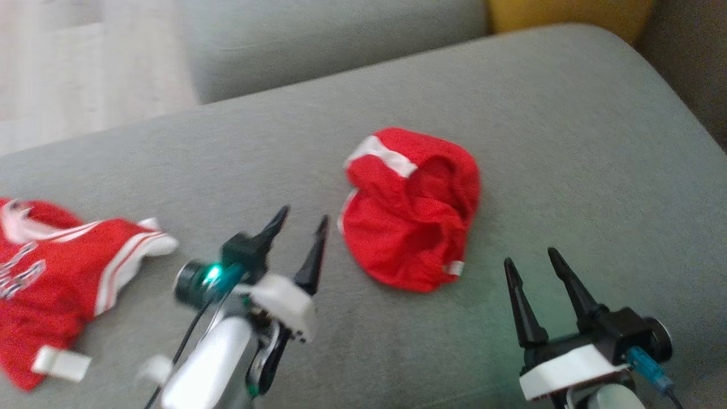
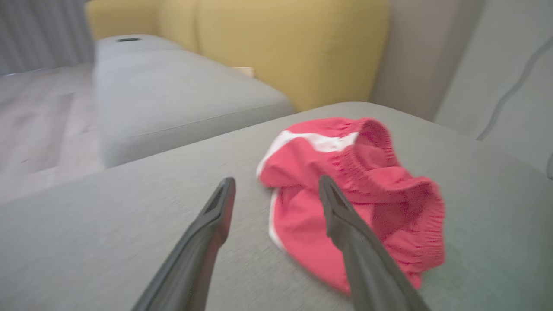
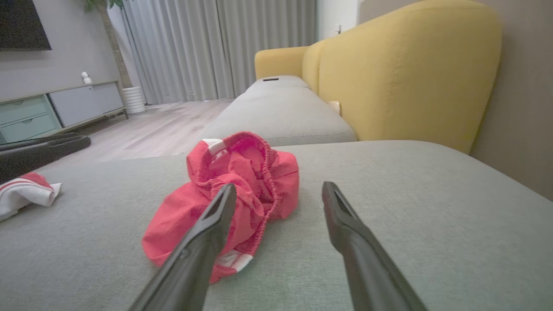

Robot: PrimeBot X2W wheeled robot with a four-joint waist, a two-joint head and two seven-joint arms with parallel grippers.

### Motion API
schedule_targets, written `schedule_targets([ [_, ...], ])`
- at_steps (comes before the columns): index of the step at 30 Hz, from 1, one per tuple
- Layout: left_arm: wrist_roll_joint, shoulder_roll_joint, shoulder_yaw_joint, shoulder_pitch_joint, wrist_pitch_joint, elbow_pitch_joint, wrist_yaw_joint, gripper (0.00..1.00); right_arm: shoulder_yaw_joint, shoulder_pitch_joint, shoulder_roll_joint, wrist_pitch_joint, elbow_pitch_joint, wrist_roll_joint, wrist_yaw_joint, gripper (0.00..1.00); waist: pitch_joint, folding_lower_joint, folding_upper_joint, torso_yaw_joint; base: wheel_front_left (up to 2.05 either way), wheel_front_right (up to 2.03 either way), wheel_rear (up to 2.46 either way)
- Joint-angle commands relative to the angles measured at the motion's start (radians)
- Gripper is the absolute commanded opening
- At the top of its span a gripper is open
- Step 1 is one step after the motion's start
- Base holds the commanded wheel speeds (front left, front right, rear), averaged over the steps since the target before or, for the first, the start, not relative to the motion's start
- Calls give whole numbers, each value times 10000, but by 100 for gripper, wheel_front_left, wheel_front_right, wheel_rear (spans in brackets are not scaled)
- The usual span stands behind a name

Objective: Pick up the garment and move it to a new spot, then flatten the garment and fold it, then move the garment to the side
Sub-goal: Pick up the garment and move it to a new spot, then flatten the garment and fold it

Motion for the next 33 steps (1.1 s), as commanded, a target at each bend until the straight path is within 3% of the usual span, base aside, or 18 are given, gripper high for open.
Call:
schedule_targets([
  [1,112,87,710,-53,-121,-608,153,100,172,-169,16,-26,-275,-81,-19,100,-649,0,0,1071,0,0,0],
  [6,657,-66,2290,1972,-121,-2291,428,100,-2,166,16,-26,-216,-99,-19,100,-1029,0,0,2024,0,0,0],
  [17,2188,-470,4308,5313,-122,-4914,137,100,-418,950,16,-26,-50,-97,-19,100,-1736,0,0,3154,0,0,0],
  [24,3102,-560,4413,6291,-122,-5314,182,100,-592,1389,16,-26,-9,-84,-19,100,-1979,0,0,3261,0,0,0],
  [33,3295,-615,4389,6416,-122,-5365,158,100,-712,1627,16,-26,-2,83,-19,100,-1976,0,0,3202,0,0,0],
])
